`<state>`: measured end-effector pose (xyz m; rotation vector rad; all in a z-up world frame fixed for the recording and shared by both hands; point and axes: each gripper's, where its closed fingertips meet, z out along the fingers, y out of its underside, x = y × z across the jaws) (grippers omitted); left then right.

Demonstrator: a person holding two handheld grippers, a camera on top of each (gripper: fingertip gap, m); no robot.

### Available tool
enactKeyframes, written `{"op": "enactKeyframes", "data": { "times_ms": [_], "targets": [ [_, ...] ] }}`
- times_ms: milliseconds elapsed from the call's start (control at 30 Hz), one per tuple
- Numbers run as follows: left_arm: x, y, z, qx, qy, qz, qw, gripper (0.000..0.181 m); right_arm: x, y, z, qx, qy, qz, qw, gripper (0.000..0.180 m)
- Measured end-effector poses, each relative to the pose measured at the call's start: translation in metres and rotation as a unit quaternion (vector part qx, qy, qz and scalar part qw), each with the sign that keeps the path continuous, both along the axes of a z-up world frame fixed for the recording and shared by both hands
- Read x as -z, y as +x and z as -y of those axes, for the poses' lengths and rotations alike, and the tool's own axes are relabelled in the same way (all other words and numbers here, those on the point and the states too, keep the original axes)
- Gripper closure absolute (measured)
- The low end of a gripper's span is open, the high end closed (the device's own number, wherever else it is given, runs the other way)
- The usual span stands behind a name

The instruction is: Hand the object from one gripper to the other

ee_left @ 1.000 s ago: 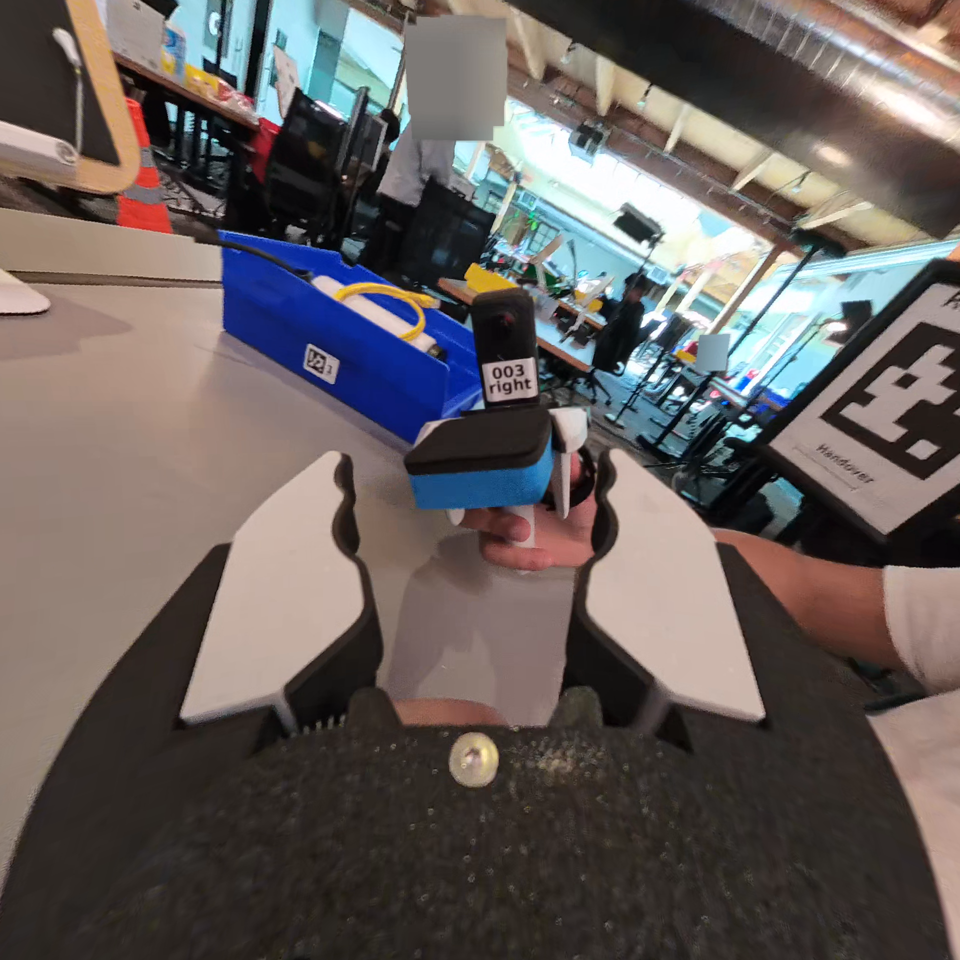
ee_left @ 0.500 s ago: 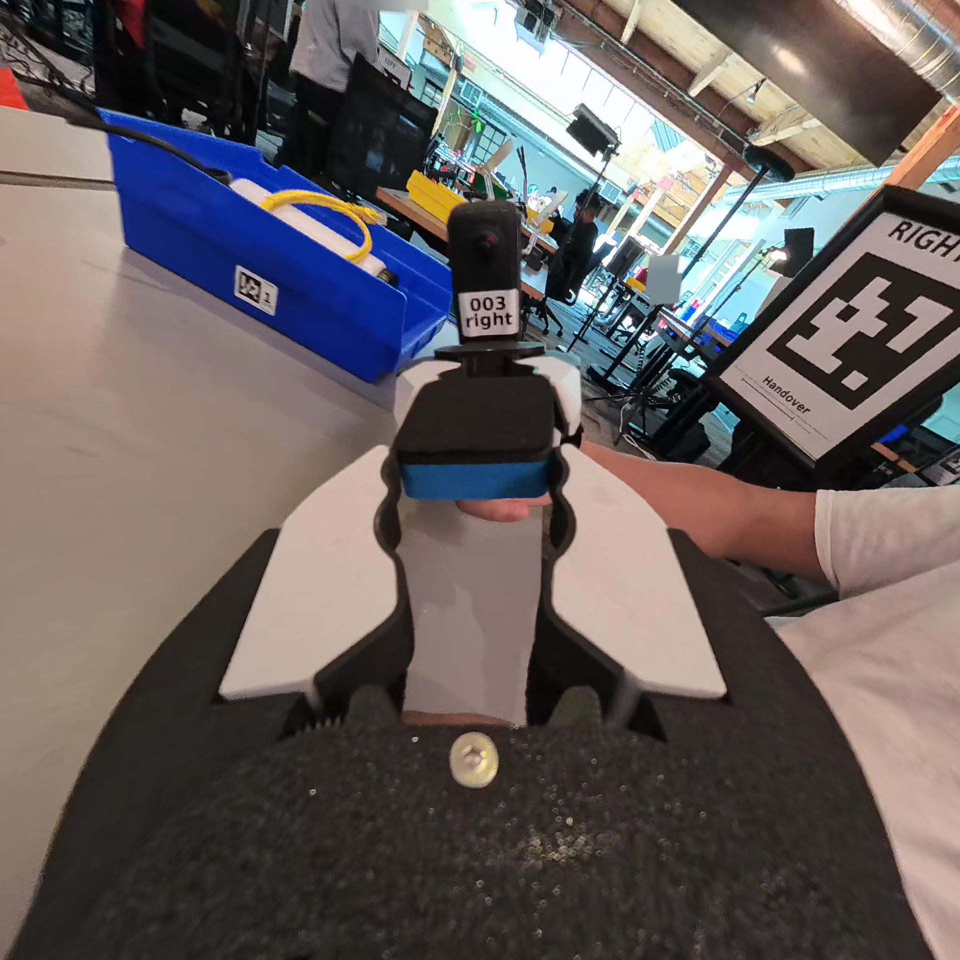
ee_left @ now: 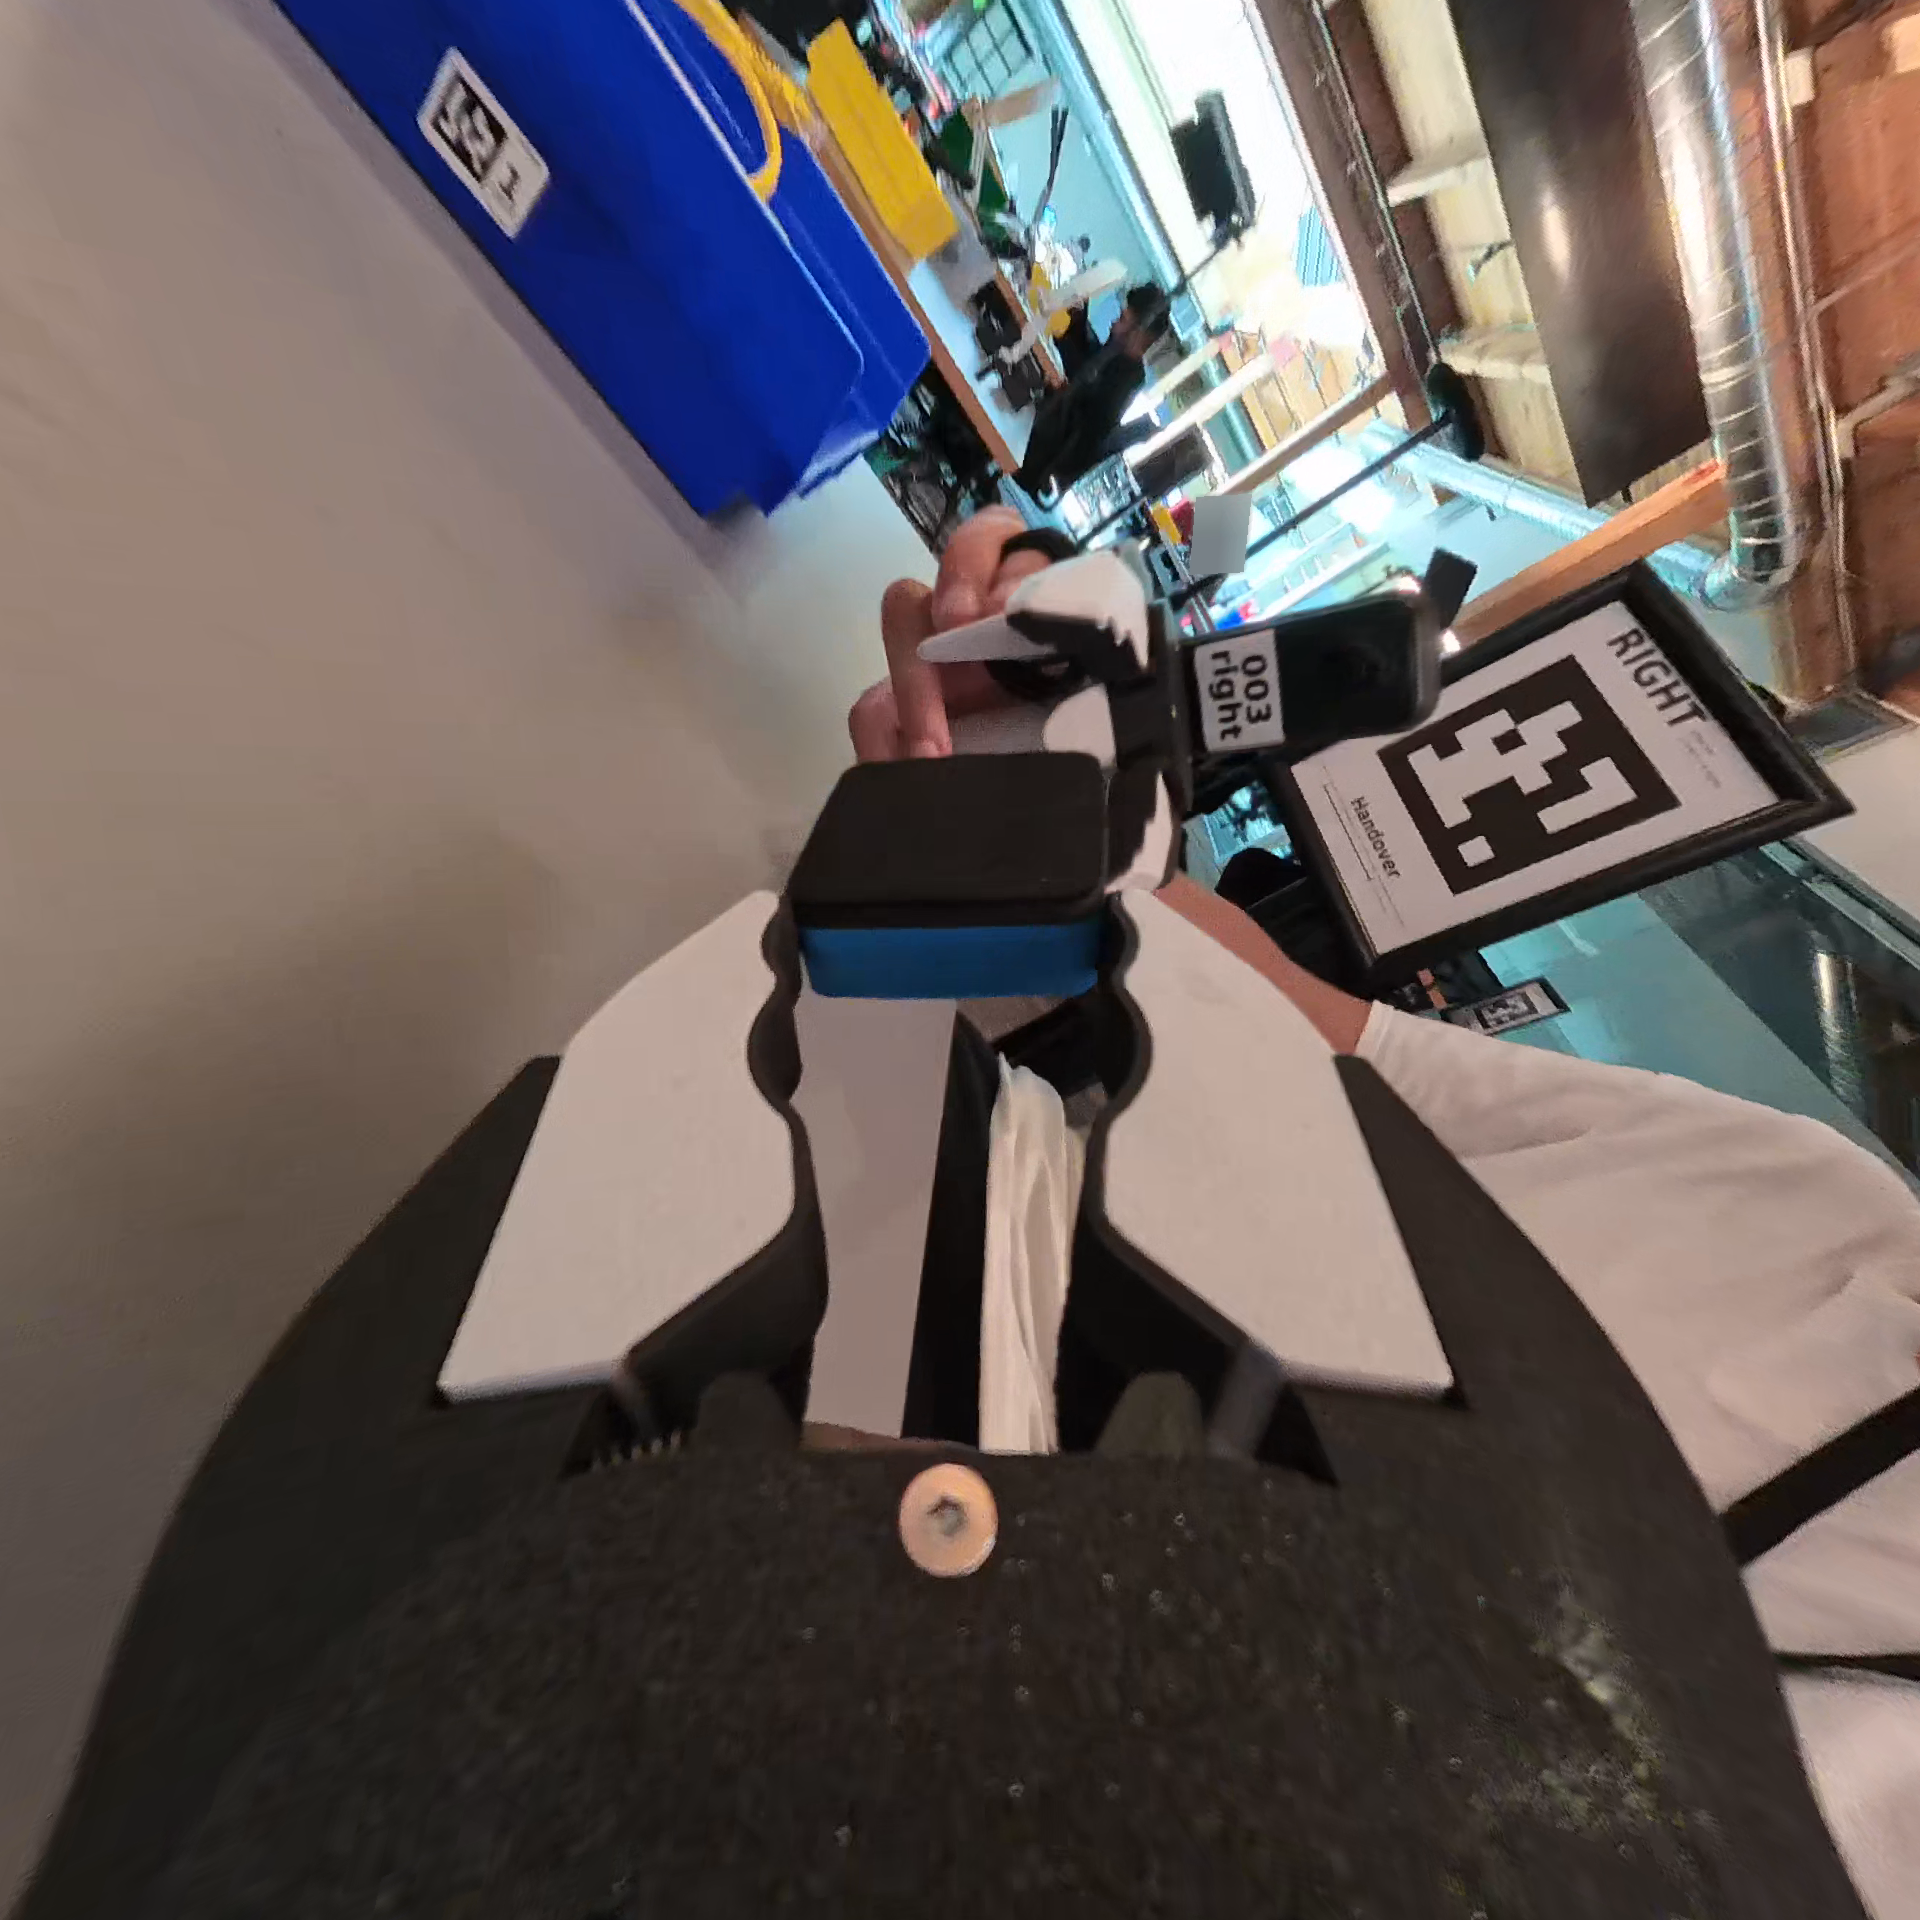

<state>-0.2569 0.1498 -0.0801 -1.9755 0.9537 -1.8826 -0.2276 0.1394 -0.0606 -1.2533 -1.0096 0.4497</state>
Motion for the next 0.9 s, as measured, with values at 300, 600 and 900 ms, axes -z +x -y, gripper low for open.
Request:
{"op": "enactKeyframes", "data": {
  "times_ms": [300,600,900],
  "targets": [
    [0.016,0.005,0.01,0.027,-0.013,-0.019,0.999,0.126,0.021,-0.017,0.0,0.028,0.048,0.083,0.995,0.156],
    [0.019,0.013,-0.023,-0.098,0.204,-0.102,0.969,0.11,0.028,0.014,-0.035,0.222,0.122,0.269,0.929,0.157],
    [0.012,0.022,-0.013,-0.108,0.317,-0.127,0.934,0.116,0.019,-0.017,-0.022,0.255,0.226,0.329,0.881,0.157]
  ]
}}
